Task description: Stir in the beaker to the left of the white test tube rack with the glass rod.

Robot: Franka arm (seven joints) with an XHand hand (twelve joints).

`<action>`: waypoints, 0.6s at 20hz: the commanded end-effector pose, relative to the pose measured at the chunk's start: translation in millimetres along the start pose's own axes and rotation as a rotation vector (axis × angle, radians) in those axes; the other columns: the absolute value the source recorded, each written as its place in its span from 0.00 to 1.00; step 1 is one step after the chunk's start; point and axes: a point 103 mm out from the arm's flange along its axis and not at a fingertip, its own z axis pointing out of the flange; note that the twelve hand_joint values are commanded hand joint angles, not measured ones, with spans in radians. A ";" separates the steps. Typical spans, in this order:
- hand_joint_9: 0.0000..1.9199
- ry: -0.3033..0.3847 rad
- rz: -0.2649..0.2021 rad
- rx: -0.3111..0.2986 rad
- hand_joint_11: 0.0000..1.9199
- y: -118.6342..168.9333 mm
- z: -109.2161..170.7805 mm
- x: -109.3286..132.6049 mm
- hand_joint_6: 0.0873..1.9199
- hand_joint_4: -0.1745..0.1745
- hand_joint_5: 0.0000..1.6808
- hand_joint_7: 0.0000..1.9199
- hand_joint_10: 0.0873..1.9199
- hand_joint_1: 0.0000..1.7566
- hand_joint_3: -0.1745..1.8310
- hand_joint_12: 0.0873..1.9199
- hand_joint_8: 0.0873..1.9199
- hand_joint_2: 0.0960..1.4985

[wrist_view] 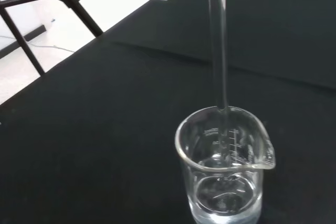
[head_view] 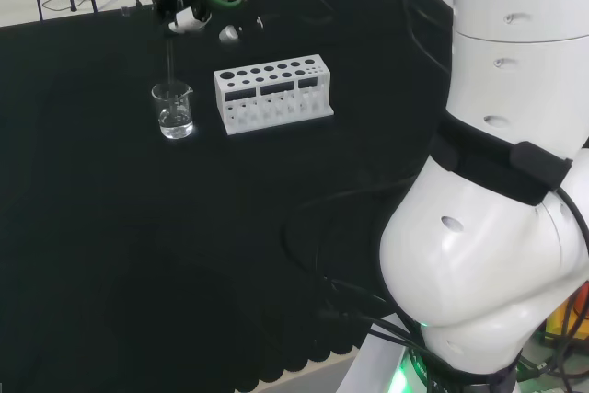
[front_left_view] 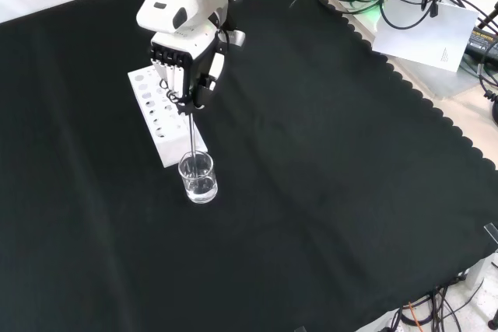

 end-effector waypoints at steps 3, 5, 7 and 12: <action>0.90 -0.013 0.000 0.012 0.90 -16.0 -0.1 8.1 0.18 0.00 0.69 0.65 0.22 0.74 0.09 0.12 0.42 0.66; 0.90 -0.012 -0.016 0.017 0.90 -15.2 3.4 16.3 0.18 0.00 0.69 0.65 0.22 0.74 0.09 0.12 0.42 0.66; 0.90 -0.009 -0.026 0.019 0.90 -11.9 5.7 23.6 0.18 0.00 0.69 0.65 0.22 0.74 0.09 0.12 0.42 0.66; 0.90 -0.009 -0.038 0.012 0.90 1.7 5.7 28.5 0.18 0.00 0.69 0.65 0.22 0.74 0.09 0.12 0.42 0.66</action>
